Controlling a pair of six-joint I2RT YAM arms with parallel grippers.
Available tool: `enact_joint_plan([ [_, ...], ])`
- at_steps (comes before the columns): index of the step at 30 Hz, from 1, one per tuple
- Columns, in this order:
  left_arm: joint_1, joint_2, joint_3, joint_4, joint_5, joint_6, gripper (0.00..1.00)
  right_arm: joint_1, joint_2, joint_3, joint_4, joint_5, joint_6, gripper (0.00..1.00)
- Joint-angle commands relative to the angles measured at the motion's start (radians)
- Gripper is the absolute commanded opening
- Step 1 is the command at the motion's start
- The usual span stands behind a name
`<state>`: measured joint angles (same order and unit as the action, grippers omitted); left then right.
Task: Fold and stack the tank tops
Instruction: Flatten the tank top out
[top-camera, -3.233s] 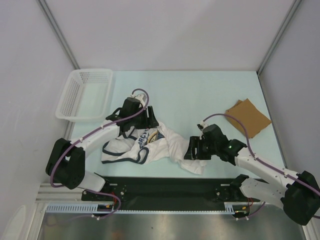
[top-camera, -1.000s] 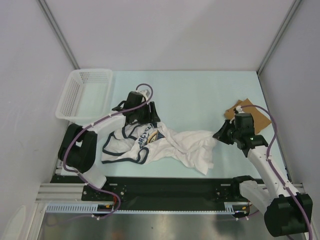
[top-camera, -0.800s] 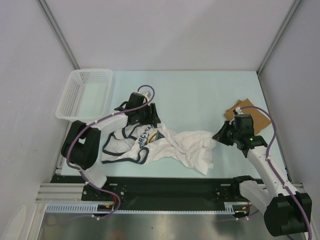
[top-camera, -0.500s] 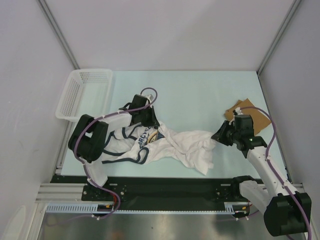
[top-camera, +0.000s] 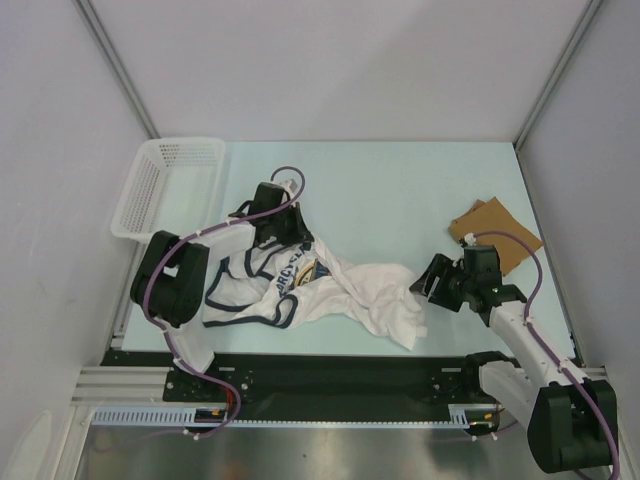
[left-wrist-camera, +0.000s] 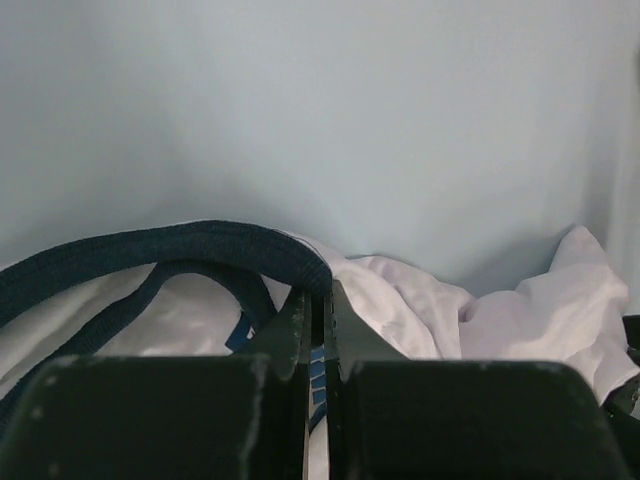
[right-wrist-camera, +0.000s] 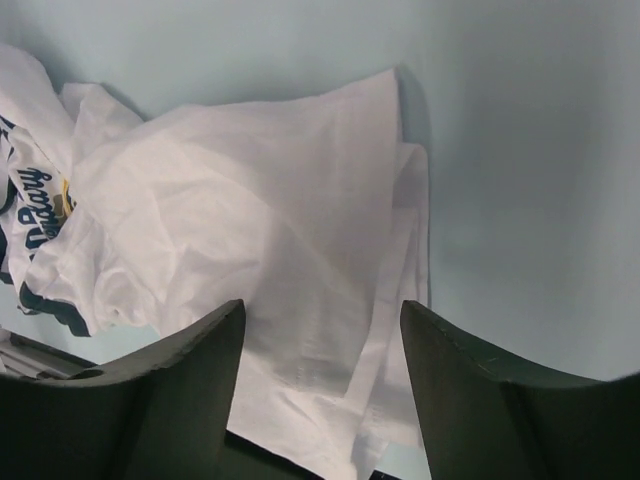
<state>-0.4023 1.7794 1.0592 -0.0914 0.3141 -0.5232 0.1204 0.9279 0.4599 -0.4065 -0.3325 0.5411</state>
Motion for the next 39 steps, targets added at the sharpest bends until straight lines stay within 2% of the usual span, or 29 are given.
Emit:
enact_joint_plan([
  [1, 0.002, -0.058, -0.007, 0.028, 0.010, 0.005, 0.01, -0.005, -0.011, -0.012, 0.012, -0.030, 0.023, 0.74],
  [7, 0.002, -0.061, 0.004, 0.015, 0.002, 0.011, 0.00, -0.005, -0.175, -0.079, -0.025, -0.036, 0.094, 0.72],
  [9, 0.002, -0.063, 0.008, 0.013, -0.004, 0.012, 0.00, -0.005, -0.213, -0.108, -0.028, -0.048, 0.129, 0.64],
  [13, 0.002, -0.058, 0.019, 0.002, -0.003, 0.014, 0.00, -0.002, -0.302, -0.150, -0.012, -0.088, 0.135, 0.60],
  [16, 0.002, -0.052, 0.025, 0.001, 0.000, 0.014, 0.00, 0.005, -0.323, -0.164, -0.008, -0.077, 0.137, 0.51],
  [18, 0.002, -0.051, 0.027, -0.002, 0.002, 0.014, 0.00, 0.008, -0.353, -0.167, -0.025, -0.047, 0.148, 0.55],
  [19, 0.002, -0.051, 0.025, -0.004, 0.002, 0.015, 0.00, 0.007, -0.368, -0.174, -0.028, -0.043, 0.154, 0.60],
  [20, 0.002, -0.052, 0.025, -0.004, 0.000, 0.015, 0.00, 0.007, -0.398, -0.178, -0.031, -0.040, 0.175, 0.71],
  [21, 0.002, -0.054, 0.025, -0.004, -0.003, 0.017, 0.00, 0.008, -0.412, -0.182, -0.038, -0.039, 0.186, 0.75],
  [25, 0.002, -0.058, 0.027, -0.013, -0.012, 0.020, 0.00, 0.008, -0.442, -0.201, -0.061, -0.034, 0.249, 0.77],
  [28, 0.002, -0.058, 0.033, -0.014, -0.009, 0.019, 0.00, 0.010, -0.458, -0.240, -0.049, -0.045, 0.295, 0.70],
  [32, 0.002, -0.063, 0.035, -0.019, -0.010, 0.018, 0.00, 0.010, -0.474, -0.293, 0.009, -0.060, 0.310, 0.56],
  [39, 0.002, -0.071, 0.044, -0.033, -0.012, 0.023, 0.00, 0.031, -0.336, -0.256, 0.087, 0.000, 0.195, 0.52],
])
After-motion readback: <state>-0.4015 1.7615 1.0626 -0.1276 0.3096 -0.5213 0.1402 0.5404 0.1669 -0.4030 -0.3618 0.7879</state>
